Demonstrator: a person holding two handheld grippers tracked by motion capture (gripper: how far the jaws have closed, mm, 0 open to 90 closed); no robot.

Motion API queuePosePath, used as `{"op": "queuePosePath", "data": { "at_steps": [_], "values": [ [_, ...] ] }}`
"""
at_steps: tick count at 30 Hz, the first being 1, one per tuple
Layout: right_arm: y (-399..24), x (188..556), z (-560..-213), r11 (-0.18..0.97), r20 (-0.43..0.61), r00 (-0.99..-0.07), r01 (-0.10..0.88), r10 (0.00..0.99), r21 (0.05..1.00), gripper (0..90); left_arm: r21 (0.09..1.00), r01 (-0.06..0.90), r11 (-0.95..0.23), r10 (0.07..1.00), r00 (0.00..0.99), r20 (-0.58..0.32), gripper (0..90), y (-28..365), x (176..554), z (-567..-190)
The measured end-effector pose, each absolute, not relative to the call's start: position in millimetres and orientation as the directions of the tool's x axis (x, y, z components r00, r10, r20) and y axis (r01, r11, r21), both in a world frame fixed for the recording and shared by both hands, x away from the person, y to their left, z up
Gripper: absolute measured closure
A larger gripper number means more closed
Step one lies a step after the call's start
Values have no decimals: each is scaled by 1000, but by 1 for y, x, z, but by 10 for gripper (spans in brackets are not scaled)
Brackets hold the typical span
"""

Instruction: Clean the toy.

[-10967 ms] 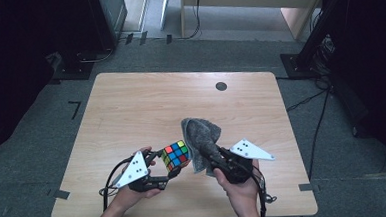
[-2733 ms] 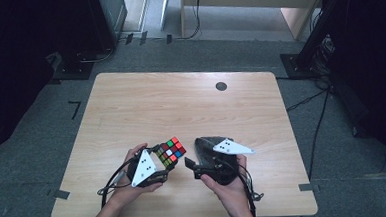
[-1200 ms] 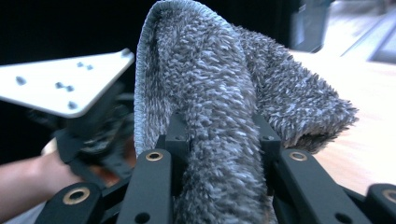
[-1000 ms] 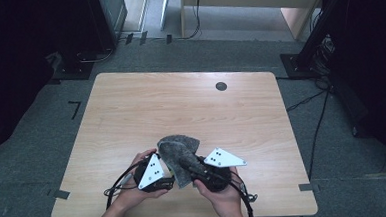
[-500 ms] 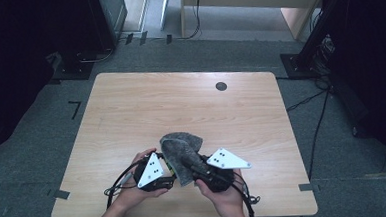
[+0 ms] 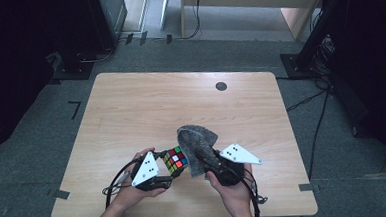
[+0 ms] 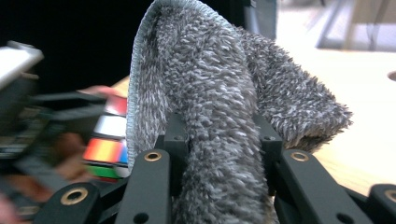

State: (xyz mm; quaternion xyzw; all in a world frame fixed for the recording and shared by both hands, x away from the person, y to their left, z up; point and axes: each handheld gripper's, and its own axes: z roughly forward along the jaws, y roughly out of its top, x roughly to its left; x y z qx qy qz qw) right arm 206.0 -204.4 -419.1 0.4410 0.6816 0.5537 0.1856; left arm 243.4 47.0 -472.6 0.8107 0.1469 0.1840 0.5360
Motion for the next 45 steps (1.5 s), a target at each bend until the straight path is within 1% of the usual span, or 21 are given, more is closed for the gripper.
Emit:
{"op": "queuePosePath", "data": {
  "at_steps": [4, 7, 9, 15, 18, 19, 21, 23, 25, 27, 28, 30, 35, 37, 39, 41, 43, 45],
  "values": [
    [-181, 194, -412, 52, 208, -643, 361, 737, 931, 672, 919, 23, -394, 421, 893, 158, 339, 42, 240, -474],
    [-171, 192, -414, 101, 180, -669, 359, 721, 928, 671, 915, 7, -403, 418, 891, 177, 339, 40, 237, -472],
    [-175, 196, -418, 83, 203, -661, 374, 722, 924, 670, 914, 0, -405, 417, 890, 185, 339, 41, 236, -472],
    [-198, 210, -423, 48, 230, -572, 428, 787, 902, 657, 924, 0, -383, 428, 886, 177, 339, 45, 237, -470],
    [-203, 212, -425, 38, 236, -555, 437, 798, 899, 656, 913, -25, -407, 439, 871, 220, 339, 42, 236, -471],
    [-203, 211, -425, 34, 236, -557, 431, 796, 902, 656, 911, -22, -411, 439, 871, 219, 339, 41, 236, -472],
    [-199, 207, -422, 25, 240, -581, 411, 778, 911, 656, 909, -19, -416, 437, 873, 218, 339, 39, 236, -473],
    [-192, 201, -417, 33, 236, -625, 386, 744, 922, 656, 906, -17, -422, 435, 874, 218, 339, 38, 236, -473],
    [-182, 196, -415, 59, 213, -673, 357, 708, 932, 650, 908, -21, -418, 434, 874, 220, 339, 38, 235, -472],
    [-173, 193, -416, 107, 173, -698, 338, 695, 935, 646, 909, -24, -415, 433, 874, 221, 339, 39, 234, -471],
    [-172, 193, -418, 109, 170, -698, 337, 696, 935, 646, 907, -27, -421, 435, 871, 228, 339, 40, 234, -471],
    [-176, 197, -420, 87, 201, -687, 361, 699, 929, 647, 909, -31, -415, 430, 874, 226, 339, 42, 233, -470],
    [-198, 209, -425, 48, 220, -582, 408, 783, 912, 649, 917, -34, -397, 428, 877, 218, 339, 43, 234, -469],
    [-203, 210, -424, 29, 231, -569, 410, 789, 912, 649, 919, -29, -393, 431, 877, 211, 339, 43, 236, -470],
    [-204, 206, -420, 2, 249, -590, 391, 768, 920, 648, 913, -23, -407, 434, 875, 215, 339, 42, 237, -471],
    [-198, 201, -415, 6, 246, -633, 368, 734, 930, 645, 909, -19, -416, 433, 875, 217, 339, 40, 237, -473],
    [-187, 196, -413, 43, 222, -680, 350, 698, 936, 643, 907, -27, -421, 429, 875, 225, 339, 38, 235, -473],
    [-177, 193, -415, 82, 202, -700, 349, 685, 933, 643, 908, -34, -418, 420, 879, 226, 339, 37, 233, -471]
  ]
}}
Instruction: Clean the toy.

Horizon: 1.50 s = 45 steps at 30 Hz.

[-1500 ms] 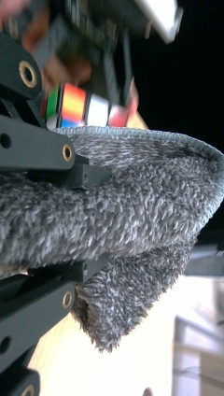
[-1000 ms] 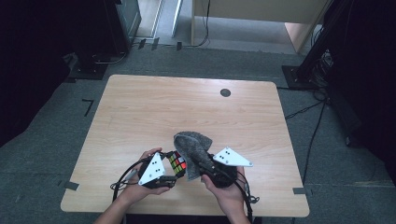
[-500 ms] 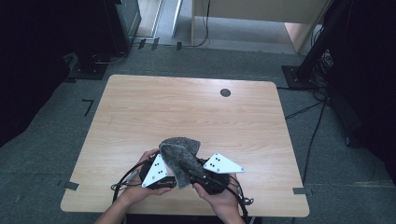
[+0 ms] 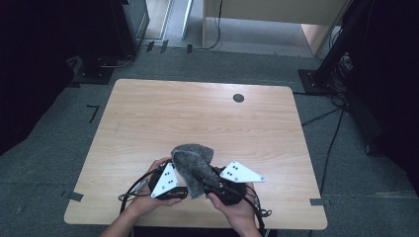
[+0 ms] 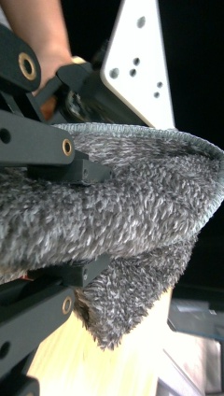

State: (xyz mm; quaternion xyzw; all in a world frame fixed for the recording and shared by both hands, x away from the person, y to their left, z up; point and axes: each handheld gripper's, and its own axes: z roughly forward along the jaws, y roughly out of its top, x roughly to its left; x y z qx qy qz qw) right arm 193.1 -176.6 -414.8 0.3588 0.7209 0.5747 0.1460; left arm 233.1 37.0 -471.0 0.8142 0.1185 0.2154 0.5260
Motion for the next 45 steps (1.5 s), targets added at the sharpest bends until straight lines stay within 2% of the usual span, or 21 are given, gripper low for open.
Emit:
{"op": "queuePosePath", "data": {
  "at_steps": [4, 9, 11, 13, 18, 20, 22, 25, 29, 32, 35, 37, 39, 45],
  "values": [
    [-179, 198, -420, 77, 212, -680, 368, 702, 927, 644, 909, -41, -416, 421, 877, 232, 340, 41, 232, -470],
    [-203, 211, -425, 32, 228, -556, 419, 799, 907, 649, 918, -39, -394, 432, 874, 222, 340, 44, 234, -469],
    [-207, 209, -423, 8, 240, -547, 411, 802, 912, 648, 916, -32, -399, 437, 872, 220, 339, 43, 235, -469],
    [-205, 203, -417, -22, 259, -579, 384, 773, 923, 648, 912, -19, -410, 438, 873, 216, 339, 42, 237, -471],
    [-178, 190, -408, 57, 215, -695, 346, 686, 937, 645, 911, -25, -412, 427, 878, 217, 339, 39, 235, -472],
    [-172, 190, -414, 95, 196, -690, 359, 696, 929, 638, 917, -25, -397, 420, 884, 206, 340, 41, 234, -469],
    [-176, 195, -419, 41, 251, -687, 379, 682, 925, 639, 920, -26, -391, 413, 888, 201, 340, 44, 234, -469],
    [-189, 202, -421, 53, 216, -615, 388, 759, 920, 648, 930, -17, -366, 420, 889, 182, 340, 48, 236, -468],
    [-204, 204, -419, -4, 251, -546, 413, 799, 911, 652, 924, -19, -383, 438, 876, 200, 340, 47, 238, -469],
    [-195, 196, -412, -20, 266, -624, 372, 734, 928, 648, 916, -19, -401, 435, 876, 209, 340, 43, 237, -471],
    [-175, 187, -411, 54, 225, -693, 356, 685, 933, 647, 918, -37, -395, 423, 880, 218, 340, 40, 233, -469],
    [-170, 187, -415, 81, 195, -698, 341, 689, 936, 648, 915, -37, -401, 427, 876, 222, 340, 41, 232, -468],
    [-176, 193, -419, 49, 230, -677, 367, 699, 929, 650, 921, -35, -388, 421, 882, 211, 340, 44, 233, -468],
    [-210, 212, -428, -11, 275, -531, 447, 802, 895, 652, 937, -39, -347, 423, 885, 194, 340, 48, 233, -465]
  ]
}}
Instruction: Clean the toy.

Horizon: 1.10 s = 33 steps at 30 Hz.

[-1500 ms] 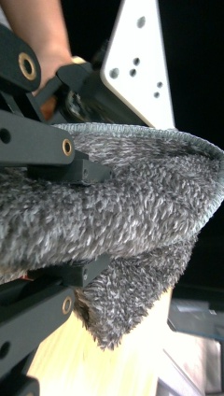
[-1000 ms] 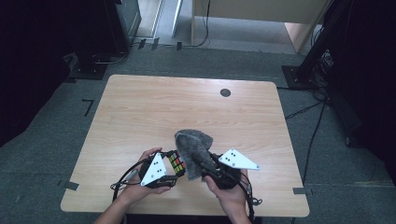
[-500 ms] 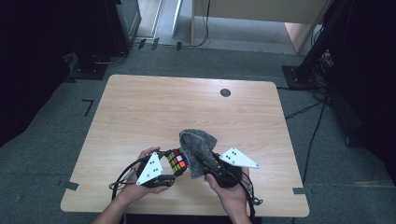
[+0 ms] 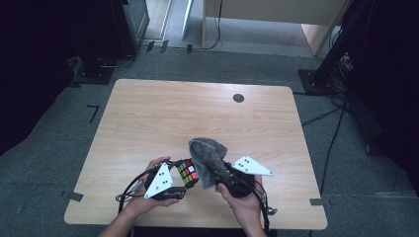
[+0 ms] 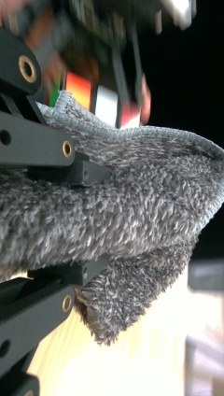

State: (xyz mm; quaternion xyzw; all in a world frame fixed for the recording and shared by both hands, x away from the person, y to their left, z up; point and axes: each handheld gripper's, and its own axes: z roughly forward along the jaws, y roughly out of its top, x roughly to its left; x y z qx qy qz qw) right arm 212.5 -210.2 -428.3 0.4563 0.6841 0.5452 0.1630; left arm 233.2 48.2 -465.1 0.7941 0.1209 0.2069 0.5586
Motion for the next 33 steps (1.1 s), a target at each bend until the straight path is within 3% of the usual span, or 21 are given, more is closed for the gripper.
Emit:
{"op": "queuePosePath", "data": {
  "at_steps": [3, 8, 14, 18, 21, 26, 31, 33],
  "values": [
    [-214, 208, -422, -65, 310, -537, 425, 784, 903, 651, 926, -50, -374, 433, 874, 222, 340, 47, 234, -466],
    [-184, 194, -413, 23, 255, -650, 387, 716, 922, 649, 927, -34, -372, 420, 885, 201, 340, 45, 234, -465],
    [-201, 206, -423, -16, 282, -551, 438, 785, 899, 655, 937, -26, -347, 416, 891, 179, 340, 50, 234, -463],
    [-224, 215, -428, -101, 350, -491, 464, 798, 880, 657, 970, 35, -240, 410, 910, 68, 340, 60, 241, -459],
    [-223, 218, -431, -135, 429, -555, 491, 713, 860, 668, 982, 99, -160, 385, 922, -30, 340, 67, 247, -459],
    [-205, 218, -445, -129, 479, -619, 523, 623, 843, 701, 987, 123, -103, 348, 934, -80, 340, 72, 249, -457],
    [-192, 226, -462, 61, 396, -630, 577, 668, 814, 699, 990, 138, -44, 337, 935, -115, 340, 77, 250, -451],
    [-192, 226, -464, 63, 387, -613, 583, 688, 810, 698, 990, 128, -50, 346, 932, -103, 340, 79, 250, -450]
  ]
}}
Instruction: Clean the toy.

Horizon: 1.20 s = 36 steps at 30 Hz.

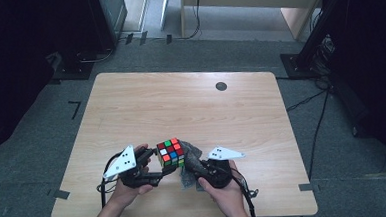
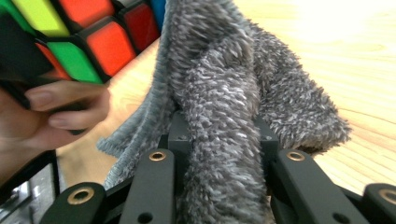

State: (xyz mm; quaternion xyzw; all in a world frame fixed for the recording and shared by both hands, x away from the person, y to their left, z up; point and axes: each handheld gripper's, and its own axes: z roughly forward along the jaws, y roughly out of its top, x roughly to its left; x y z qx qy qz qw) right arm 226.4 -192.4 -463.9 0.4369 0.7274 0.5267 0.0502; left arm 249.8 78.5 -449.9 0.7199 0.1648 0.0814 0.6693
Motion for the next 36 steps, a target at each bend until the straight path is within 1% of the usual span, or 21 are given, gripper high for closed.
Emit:
{"op": "queuePosePath", "data": {
  "at_steps": [3, 5, 7, 10, 11, 13, 14, 15, 16, 17, 18, 20, 22, 25, 27, 29, 31, 32, 34, 35, 36],
  "values": [
    [-206, 224, -452, -52, 422, -597, 536, 682, 842, 698, 989, 134, -63, 362, 926, -102, 340, 81, 252, -452],
    [-216, 219, -440, -142, 448, -609, 483, 655, 864, 699, 988, 137, -68, 369, 924, -103, 340, 81, 252, -453],
    [-220, 215, -432, -184, 451, -633, 442, 629, 878, 699, 988, 137, -72, 361, 927, -102, 340, 78, 252, -453],
    [-211, 213, -431, -139, 429, -686, 436, 588, 889, 699, 988, 135, -74, 347, 932, -101, 340, 75, 250, -453],
    [-207, 212, -433, -130, 421, -684, 436, 595, 891, 700, 988, 136, -79, 351, 931, -100, 340, 76, 250, -453],
    [-206, 215, -442, -136, 455, -670, 472, 586, 871, 701, 987, 137, -84, 355, 930, -98, 340, 76, 250, -453],
    [-205, 219, -447, -103, 458, -667, 500, 587, 860, 700, 987, 135, -86, 358, 929, -96, 340, 77, 250, -453],
    [-202, 221, -450, -41, 433, -664, 519, 609, 854, 700, 988, 135, -69, 353, 930, -103, 340, 77, 250, -452],
    [-198, 222, -455, 37, 381, -659, 527, 648, 849, 700, 989, 134, -63, 350, 931, -103, 340, 77, 250, -451],
    [-196, 222, -456, 63, 360, -654, 530, 665, 845, 701, 990, 127, -67, 351, 931, -96, 340, 76, 249, -450],
    [-196, 223, -457, 63, 358, -644, 534, 676, 843, 701, 990, 119, -74, 353, 932, -86, 340, 76, 249, -450],
    [-203, 224, -453, 2, 386, -623, 528, 680, 849, 702, 989, 121, -80, 356, 931, -85, 340, 77, 248, -450],
    [-214, 221, -444, -77, 396, -609, 482, 687, 873, 702, 988, 127, -87, 361, 929, -87, 340, 78, 249, -452],
    [-220, 214, -433, -165, 414, -643, 412, 644, 896, 702, 988, 131, -86, 356, 930, -92, 340, 76, 250, -453],
    [-212, 213, -433, -137, 413, -687, 420, 598, 897, 704, 987, 128, -92, 353, 931, -88, 340, 74, 248, -453],
    [-203, 210, -439, -121, 383, -683, 400, 622, 909, 713, 986, 128, -111, 363, 928, -80, 340, 76, 249, -454],
    [-203, 215, -445, -82, 399, -688, 445, 606, 892, 712, 985, 128, -111, 374, 924, -78, 340, 77, 249, -454],
    [-203, 218, -448, -31, 388, -691, 467, 610, 883, 712, 987, 131, -90, 374, 923, -88, 340, 77, 250, -453],
    [-200, 221, -455, 72, 324, -678, 486, 660, 871, 711, 990, 136, -44, 372, 922, -110, 340, 79, 250, -449],
    [-199, 223, -459, 75, 329, -667, 501, 668, 862, 711, 990, 135, -29, 378, 919, -114, 340, 80, 250, -447],
    [-199, 223, -463, 40, 366, -658, 516, 658, 855, 711, 991, 135, -11, 388, 914, -121, 340, 82, 250, -446]
  ]
}}
